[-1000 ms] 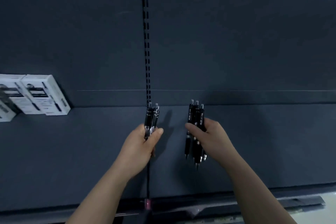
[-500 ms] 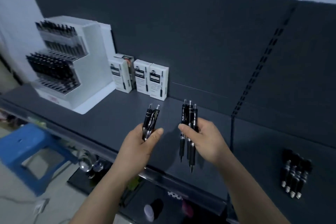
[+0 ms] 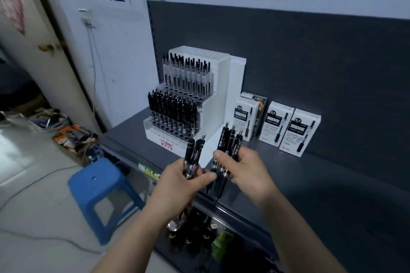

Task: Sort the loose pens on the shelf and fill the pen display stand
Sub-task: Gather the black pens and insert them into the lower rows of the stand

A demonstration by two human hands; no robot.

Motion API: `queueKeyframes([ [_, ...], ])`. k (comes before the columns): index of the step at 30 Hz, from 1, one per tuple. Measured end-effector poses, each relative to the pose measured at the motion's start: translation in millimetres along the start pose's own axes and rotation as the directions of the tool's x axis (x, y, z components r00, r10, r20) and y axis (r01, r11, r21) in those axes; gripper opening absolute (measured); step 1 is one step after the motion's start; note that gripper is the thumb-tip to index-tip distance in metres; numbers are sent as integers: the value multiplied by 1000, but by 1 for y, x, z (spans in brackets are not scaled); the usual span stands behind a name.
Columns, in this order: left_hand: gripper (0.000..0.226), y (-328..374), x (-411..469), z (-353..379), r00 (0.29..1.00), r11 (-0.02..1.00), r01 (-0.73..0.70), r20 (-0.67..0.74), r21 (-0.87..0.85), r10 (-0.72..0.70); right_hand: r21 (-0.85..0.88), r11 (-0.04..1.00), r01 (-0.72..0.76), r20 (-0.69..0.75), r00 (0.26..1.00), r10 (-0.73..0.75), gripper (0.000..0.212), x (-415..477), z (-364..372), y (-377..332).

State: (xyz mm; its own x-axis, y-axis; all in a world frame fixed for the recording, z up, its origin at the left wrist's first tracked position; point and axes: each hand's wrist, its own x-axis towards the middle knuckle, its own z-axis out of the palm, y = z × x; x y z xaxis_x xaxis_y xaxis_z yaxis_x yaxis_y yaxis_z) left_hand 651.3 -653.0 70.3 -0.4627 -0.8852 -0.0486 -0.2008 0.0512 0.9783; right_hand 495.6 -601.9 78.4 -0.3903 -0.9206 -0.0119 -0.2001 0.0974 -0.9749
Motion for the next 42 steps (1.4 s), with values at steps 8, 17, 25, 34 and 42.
queueKeyframes([
  [8,16,-17,41,-48,996,996,35,90,-81,-28,27,996,-80,45,996,79,22,46,58,-8],
  [17,32,-28,89,-71,971,987,94,230,-132,-62,49,999,-7,47,999,4,22,87,72,-7],
  [25,20,-38,108,-90,913,974,167,396,-151,-95,-55,998,-23,55,998,26,23,96,86,-11],
  [34,22,-33,132,-120,962,998,61,268,-16,-55,195,978,-75,-221,968,118,12,91,97,-18],
  [42,33,-41,150,-152,989,999,-22,148,37,17,-206,978,-36,-521,850,-79,13,99,90,-27],
])
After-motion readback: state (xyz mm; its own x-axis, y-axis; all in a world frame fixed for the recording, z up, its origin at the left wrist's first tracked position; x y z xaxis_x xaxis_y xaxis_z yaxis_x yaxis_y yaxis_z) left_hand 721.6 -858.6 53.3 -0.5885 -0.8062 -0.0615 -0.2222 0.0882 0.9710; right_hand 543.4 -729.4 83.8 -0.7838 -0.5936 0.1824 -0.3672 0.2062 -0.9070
